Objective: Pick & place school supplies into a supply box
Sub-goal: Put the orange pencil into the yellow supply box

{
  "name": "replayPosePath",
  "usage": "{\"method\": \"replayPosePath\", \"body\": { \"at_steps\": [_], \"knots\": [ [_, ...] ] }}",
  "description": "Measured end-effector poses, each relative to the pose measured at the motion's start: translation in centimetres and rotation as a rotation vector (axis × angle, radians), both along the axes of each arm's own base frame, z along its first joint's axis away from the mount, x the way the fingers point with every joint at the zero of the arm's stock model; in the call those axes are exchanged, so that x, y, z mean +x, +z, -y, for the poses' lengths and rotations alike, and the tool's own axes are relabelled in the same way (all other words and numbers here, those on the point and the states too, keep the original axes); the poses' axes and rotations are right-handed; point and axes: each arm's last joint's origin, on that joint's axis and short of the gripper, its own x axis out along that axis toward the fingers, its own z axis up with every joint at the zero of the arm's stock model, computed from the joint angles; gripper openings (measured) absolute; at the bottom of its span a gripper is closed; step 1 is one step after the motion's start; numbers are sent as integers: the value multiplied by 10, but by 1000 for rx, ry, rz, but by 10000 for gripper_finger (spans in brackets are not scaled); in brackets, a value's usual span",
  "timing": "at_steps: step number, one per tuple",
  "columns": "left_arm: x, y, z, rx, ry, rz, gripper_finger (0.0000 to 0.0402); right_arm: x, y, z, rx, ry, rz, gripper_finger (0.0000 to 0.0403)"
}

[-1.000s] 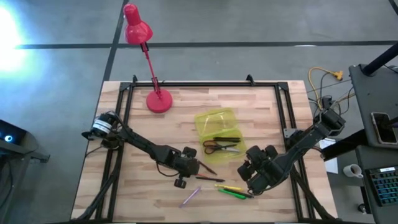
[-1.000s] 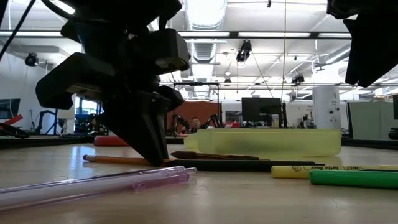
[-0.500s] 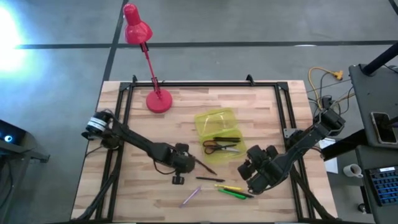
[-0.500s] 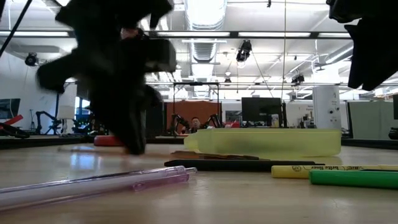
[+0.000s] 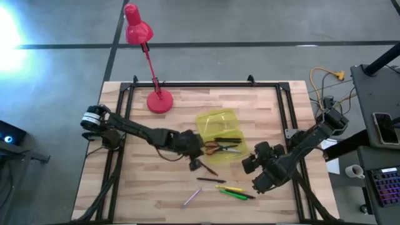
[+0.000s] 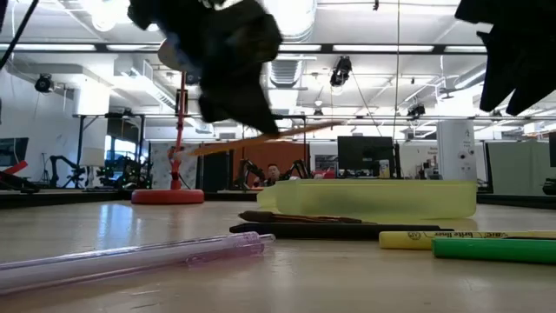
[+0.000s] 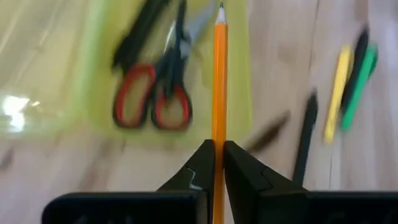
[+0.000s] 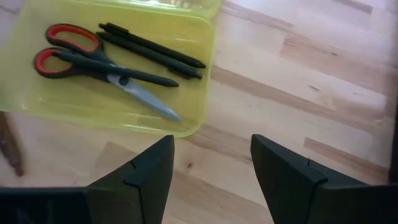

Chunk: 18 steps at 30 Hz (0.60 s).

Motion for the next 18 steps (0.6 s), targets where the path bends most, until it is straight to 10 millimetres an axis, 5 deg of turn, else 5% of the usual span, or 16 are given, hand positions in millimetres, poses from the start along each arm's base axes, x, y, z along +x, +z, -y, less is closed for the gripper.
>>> {"method": "replayPosePath", "body": {
  "at_steps": [10,18],
  "knots": [
    [60,30,-31,-34,76,119,10,-7,6,-8,20,-52,105,203],
    [120,7,-51,-95,62,-33,10,-23,14,-21,17,-65,179,203]
  ]
}}
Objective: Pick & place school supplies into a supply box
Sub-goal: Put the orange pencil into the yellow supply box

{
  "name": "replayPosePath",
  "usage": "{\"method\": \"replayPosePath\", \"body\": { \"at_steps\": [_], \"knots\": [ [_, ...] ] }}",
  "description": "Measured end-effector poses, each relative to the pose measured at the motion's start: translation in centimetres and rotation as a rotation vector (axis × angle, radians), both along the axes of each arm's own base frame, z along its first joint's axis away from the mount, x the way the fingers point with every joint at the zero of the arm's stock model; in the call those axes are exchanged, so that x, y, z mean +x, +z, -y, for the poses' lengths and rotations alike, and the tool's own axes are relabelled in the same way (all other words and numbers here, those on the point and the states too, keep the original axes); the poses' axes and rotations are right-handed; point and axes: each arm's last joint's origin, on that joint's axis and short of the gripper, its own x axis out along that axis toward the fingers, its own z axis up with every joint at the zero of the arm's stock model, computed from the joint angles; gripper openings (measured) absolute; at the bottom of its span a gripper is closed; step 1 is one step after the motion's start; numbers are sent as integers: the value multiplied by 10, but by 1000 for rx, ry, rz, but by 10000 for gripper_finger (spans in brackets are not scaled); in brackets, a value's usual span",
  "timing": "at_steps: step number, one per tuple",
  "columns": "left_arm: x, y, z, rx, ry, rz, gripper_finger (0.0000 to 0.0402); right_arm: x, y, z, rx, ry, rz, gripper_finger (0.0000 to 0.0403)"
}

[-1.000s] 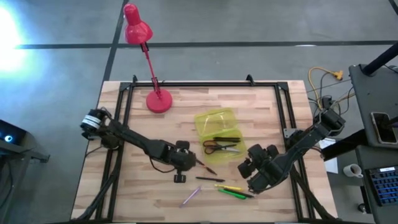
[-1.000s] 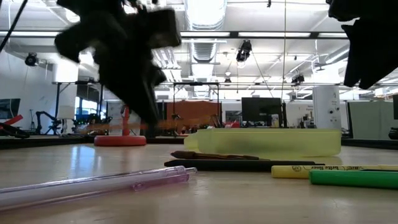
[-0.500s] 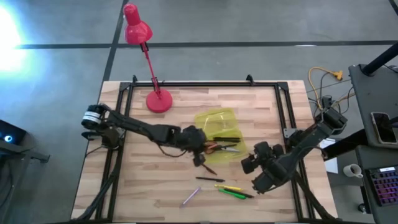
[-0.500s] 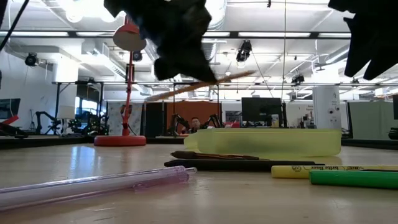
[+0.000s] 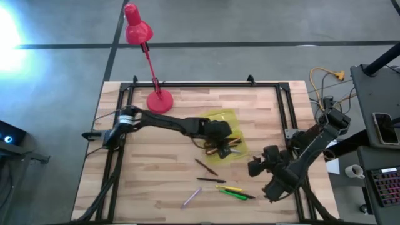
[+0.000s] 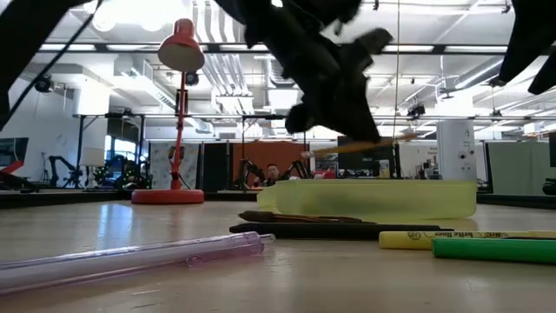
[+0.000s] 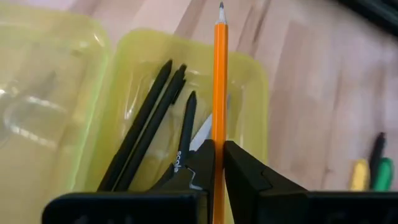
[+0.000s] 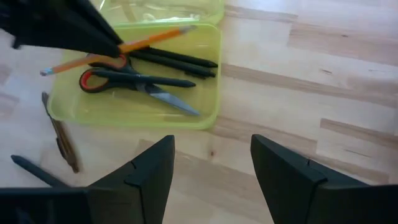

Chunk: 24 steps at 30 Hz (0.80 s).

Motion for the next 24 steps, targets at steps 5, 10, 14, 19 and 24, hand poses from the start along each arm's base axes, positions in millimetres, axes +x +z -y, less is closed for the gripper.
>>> {"method": "replayPosePath", "body": {
  "at_steps": [5,10,14,19,24],
  "knots": [
    [23,-14,-3,-8,-12,-103,10,-3,0,-3,14,10,-14,203],
    [29,-27,-6,-23,-6,-192,10,-7,0,-6,19,27,-19,203],
    [25,-38,-8,-33,40,-242,12,-8,0,-8,22,35,-25,203],
    [23,-36,-10,13,110,-234,26,-8,0,-8,26,35,-32,203],
    [24,-19,-11,49,127,-159,44,-8,-1,-8,24,38,-35,203]
  ]
}}
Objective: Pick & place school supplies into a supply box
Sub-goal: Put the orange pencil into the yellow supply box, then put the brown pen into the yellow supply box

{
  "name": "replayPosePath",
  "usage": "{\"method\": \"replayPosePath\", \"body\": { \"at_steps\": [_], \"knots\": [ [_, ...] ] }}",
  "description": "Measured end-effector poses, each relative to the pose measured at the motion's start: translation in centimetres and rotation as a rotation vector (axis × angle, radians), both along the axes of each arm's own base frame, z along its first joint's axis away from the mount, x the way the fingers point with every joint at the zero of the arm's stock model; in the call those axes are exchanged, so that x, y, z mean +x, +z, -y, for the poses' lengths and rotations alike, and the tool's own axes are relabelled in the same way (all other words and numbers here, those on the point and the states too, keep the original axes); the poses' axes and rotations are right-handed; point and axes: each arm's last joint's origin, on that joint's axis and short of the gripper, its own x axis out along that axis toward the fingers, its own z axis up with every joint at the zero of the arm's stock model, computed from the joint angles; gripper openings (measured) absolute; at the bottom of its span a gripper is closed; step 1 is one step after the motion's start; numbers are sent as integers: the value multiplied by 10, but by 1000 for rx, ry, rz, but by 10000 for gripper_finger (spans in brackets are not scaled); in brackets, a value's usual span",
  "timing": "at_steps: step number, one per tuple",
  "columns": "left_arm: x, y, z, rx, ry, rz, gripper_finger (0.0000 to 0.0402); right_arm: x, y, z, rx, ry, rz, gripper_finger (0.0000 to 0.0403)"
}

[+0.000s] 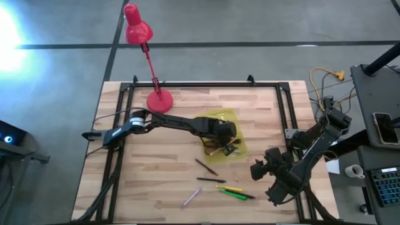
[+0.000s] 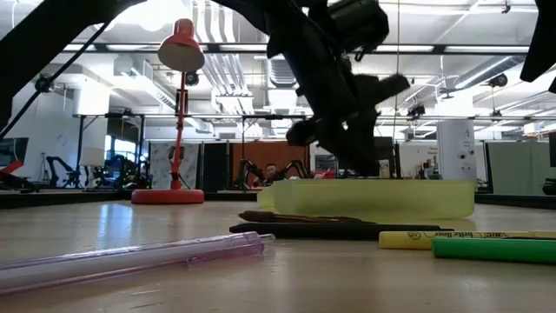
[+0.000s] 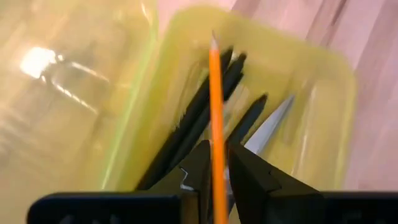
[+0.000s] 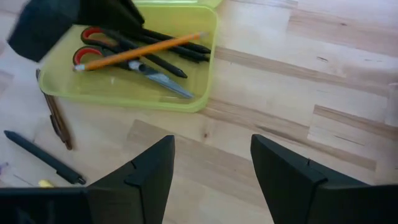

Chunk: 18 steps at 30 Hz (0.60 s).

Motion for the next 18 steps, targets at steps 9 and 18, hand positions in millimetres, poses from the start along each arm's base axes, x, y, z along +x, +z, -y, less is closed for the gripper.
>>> {"method": "replayPosePath", "body": {
  "at_steps": [9,18],
  "knots": [
    [-9,19,12,57,-211,-10,80,0,0,0,-2,13,-13,203],
    [-47,38,90,240,-895,-89,81,0,-2,0,-34,115,-75,203]
  ]
}}
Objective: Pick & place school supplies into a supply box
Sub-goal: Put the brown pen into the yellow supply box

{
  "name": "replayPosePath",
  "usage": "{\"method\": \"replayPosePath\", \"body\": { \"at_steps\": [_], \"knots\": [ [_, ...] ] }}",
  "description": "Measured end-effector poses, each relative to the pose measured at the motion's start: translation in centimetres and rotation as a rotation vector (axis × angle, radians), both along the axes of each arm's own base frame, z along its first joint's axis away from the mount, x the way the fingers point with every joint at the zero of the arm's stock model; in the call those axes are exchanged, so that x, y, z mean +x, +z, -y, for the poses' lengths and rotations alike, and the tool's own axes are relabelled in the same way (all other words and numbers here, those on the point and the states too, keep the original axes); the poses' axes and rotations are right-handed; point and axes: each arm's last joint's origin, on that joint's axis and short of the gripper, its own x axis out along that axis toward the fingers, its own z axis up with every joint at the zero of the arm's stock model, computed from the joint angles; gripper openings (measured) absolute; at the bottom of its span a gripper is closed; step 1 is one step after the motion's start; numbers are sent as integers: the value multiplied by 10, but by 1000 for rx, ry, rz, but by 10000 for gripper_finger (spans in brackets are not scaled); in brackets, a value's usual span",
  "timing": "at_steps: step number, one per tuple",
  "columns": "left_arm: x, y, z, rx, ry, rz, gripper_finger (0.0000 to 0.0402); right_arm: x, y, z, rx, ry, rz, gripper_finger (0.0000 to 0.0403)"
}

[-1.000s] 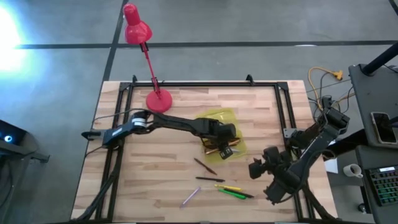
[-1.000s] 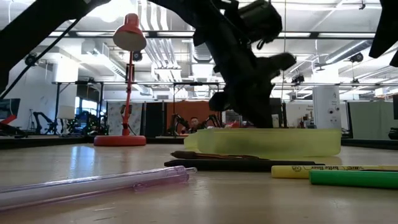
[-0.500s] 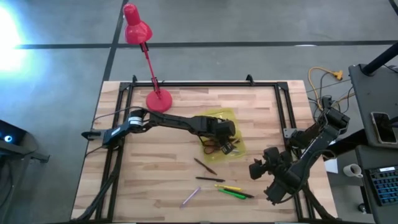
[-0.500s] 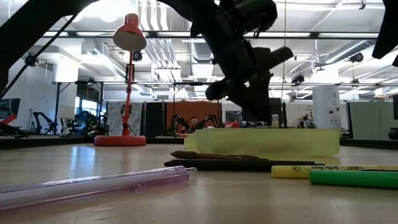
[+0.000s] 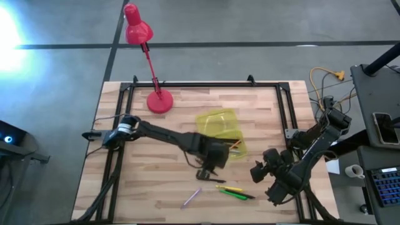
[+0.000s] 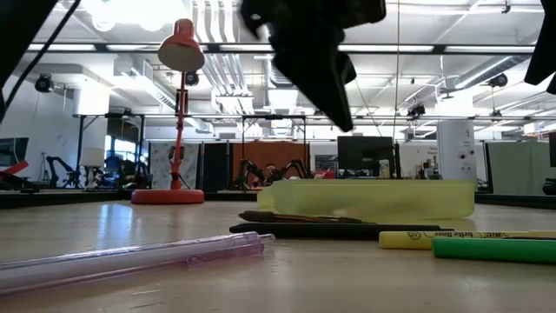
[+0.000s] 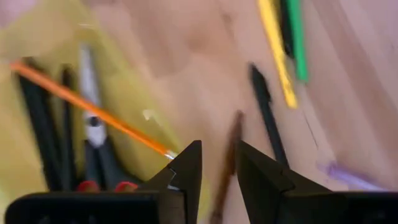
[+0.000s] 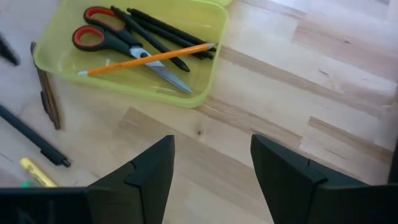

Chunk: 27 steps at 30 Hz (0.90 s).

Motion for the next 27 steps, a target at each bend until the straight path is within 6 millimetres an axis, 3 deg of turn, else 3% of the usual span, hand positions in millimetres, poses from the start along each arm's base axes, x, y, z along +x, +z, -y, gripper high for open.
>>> {"method": "replayPosePath", "body": {
  "at_steps": [3,9,14,18,22,27],
  "knots": [
    [-6,-5,10,-7,-14,-22,81,-1,-2,1,-10,5,-9,203],
    [-22,-27,4,23,2,-132,81,-3,-8,3,-9,-14,-22,203],
    [-55,-22,9,10,-26,-115,81,-4,-10,3,12,-25,-49,203],
    [-77,-45,7,2,-33,-64,81,-5,-14,3,4,-29,-58,203],
    [-84,-57,2,-18,-20,65,81,-5,-18,4,6,-30,-55,203],
    [-90,-71,-10,48,46,37,81,-5,-19,4,7,-33,-53,203]
  ]
}}
